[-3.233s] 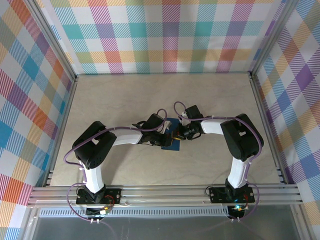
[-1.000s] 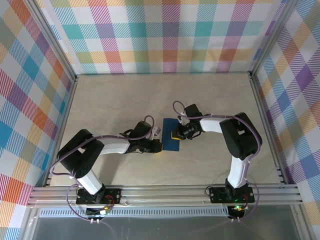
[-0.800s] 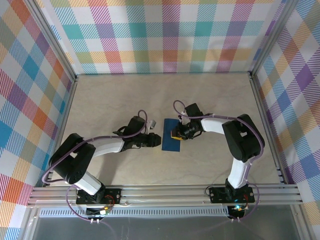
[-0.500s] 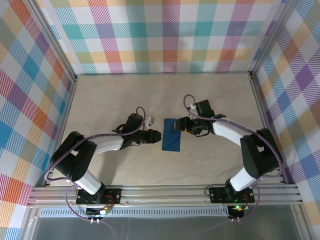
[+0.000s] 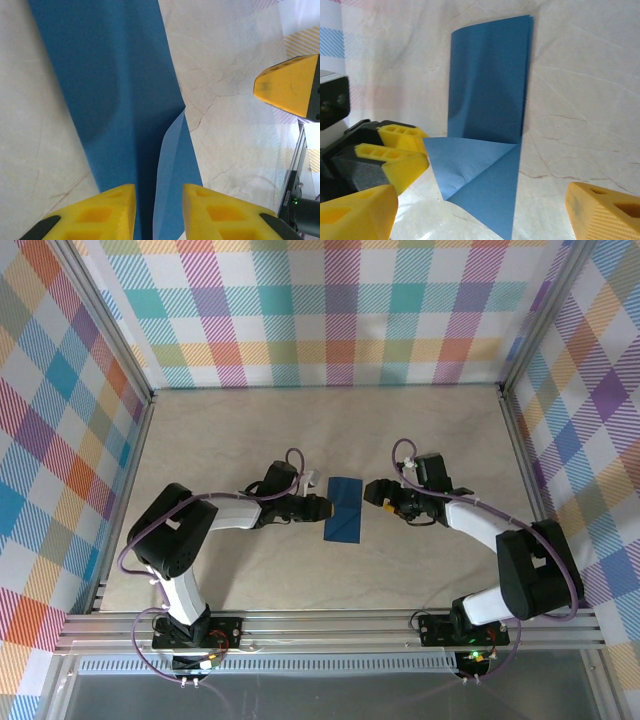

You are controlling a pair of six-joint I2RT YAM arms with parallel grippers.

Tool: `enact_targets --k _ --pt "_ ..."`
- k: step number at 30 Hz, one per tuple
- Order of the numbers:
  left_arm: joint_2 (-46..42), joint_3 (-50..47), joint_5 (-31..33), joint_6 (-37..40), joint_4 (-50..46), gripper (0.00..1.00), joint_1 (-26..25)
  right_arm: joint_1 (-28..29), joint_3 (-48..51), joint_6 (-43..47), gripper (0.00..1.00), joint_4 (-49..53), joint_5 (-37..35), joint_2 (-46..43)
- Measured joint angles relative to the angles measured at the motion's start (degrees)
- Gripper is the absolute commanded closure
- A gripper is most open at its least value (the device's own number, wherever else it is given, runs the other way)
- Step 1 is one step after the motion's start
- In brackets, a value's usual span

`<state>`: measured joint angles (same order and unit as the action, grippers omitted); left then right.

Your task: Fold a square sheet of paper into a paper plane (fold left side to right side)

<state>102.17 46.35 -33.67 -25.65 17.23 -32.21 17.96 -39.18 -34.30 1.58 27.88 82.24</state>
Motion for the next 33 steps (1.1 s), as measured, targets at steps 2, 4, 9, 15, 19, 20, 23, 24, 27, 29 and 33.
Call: enact_targets --k 2,4,9,15,19,20,23,24,27,29,33 --pt "0.4 0.1 0.0 -0.1 0.8 0.87 0.0 0.0 0.0 -0.7 0.17 -1.7 1.5 1.0" --pt "0.5 0.1 0.0 -0.3 1.3 0.93 0.0 0.0 0.1 -1.3 0.19 -3.2 2.9 2.2" --pt "-0.3 -1.0 0.7 -0.8 3.9 0.97 0.0 0.1 0.1 -2.8 0.23 -6.4 6.1 5.7" --pt "-4.1 -4.2 2.3 -2.2 6.8 0.98 0.0 1.1 0.0 -4.3 0.27 -9.4 8.6 9.3" --pt "-5.0 -5.2 2.9 -2.8 8.6 0.98 0.0 2.4 -0.9 -5.6 0.31 -11.3 10.1 12.1" --pt "-5.0 -5.3 3.1 -3.1 8.8 0.98 0.0 2.8 -1.4 -5.8 0.32 -11.9 10.4 13.0" --pt "-5.0 -5.8 3.3 -3.5 9.1 0.97 0.0 3.7 -2.7 -6.9 0.35 -13.8 11.2 15.0" --pt "-5.0 -5.8 3.3 -3.5 9.1 0.96 0.0 4.0 -3.2 -7.1 0.36 -14.5 11.5 15.7" --pt "-5.0 -5.8 3.4 -3.6 9.6 0.86 0.0 4.6 -4.5 -8.0 0.40 -16.2 12.1 17.7" --pt "-4.9 -5.8 3.7 -3.7 9.9 0.80 0.0 4.9 -4.9 -8.7 0.42 -17.4 12.3 18.7" --pt "-3.7 -5.8 4.2 -4.6 10.7 0.70 0.0 5.4 -5.2 -9.7 0.45 -18.9 12.5 19.7"
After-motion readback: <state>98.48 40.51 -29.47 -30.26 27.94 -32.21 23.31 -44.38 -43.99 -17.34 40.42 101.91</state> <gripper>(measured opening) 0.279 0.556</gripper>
